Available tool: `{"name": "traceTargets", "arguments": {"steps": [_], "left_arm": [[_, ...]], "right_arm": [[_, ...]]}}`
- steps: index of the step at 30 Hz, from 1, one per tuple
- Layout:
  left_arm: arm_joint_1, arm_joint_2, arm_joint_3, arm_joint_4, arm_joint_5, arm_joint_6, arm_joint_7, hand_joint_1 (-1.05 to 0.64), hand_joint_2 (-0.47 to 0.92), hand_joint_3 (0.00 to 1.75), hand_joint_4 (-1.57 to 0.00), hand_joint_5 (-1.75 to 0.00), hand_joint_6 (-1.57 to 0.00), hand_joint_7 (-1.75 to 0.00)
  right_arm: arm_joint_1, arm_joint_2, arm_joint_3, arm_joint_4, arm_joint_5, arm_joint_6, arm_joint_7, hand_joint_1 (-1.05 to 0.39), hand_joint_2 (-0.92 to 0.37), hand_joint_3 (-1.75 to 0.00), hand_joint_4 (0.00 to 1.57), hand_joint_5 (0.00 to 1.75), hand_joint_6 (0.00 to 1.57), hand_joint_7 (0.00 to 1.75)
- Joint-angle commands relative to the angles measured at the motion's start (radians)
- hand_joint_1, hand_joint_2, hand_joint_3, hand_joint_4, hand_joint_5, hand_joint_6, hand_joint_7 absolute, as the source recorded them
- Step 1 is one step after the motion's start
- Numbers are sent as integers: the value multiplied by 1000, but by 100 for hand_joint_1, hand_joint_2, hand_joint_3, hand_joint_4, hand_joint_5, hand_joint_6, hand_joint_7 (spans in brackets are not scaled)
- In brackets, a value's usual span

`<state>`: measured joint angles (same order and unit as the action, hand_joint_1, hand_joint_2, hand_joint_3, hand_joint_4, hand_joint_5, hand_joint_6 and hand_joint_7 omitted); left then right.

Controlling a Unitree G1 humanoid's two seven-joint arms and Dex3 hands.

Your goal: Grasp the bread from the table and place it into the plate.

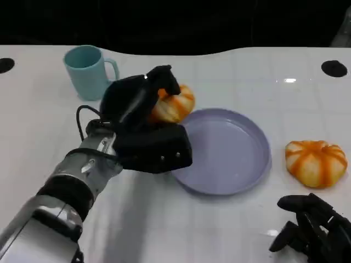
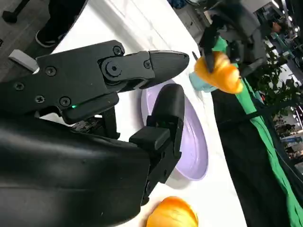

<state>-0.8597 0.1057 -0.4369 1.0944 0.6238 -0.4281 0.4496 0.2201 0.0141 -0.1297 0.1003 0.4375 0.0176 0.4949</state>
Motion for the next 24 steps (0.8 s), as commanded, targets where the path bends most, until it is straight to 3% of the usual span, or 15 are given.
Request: {"name": "traceTargets", "arguments": {"steps": [1, 5, 16, 21, 24], "left_arm": [[-35, -1, 3, -39, -18, -57, -42, -11, 42, 120, -92, -175, -66, -175], [-32, -7, -17, -47, -4, -111, -55, -11, 38, 122, -92, -175, -68, -175], [-42, -57, -47, -9, -1, -140, -122, -13, 46, 130, -94, -175, -75, -175], [-71, -72, -77, 10, 24, -92, -180, -18, 60, 104, -91, -175, -70, -175], [-83, -78, -90, 21, 37, -73, -200, -19, 63, 100, -90, -175, -69, -175]], "right_arm": [[9, -7, -4, -16, 15, 13, -1, -78, -92, -18, 69, 146, 70, 104], [11, -2, -8, -21, 22, 26, -9, -79, -92, -15, 70, 146, 73, 104], [18, -11, -21, 10, 36, -11, 44, -79, -92, -19, 69, 147, 73, 99], [30, -11, -15, -20, 31, 6, 33, -78, -92, -18, 70, 145, 77, 95], [33, -7, -14, -25, 36, 9, 33, -78, -92, -19, 70, 144, 76, 95]]}}
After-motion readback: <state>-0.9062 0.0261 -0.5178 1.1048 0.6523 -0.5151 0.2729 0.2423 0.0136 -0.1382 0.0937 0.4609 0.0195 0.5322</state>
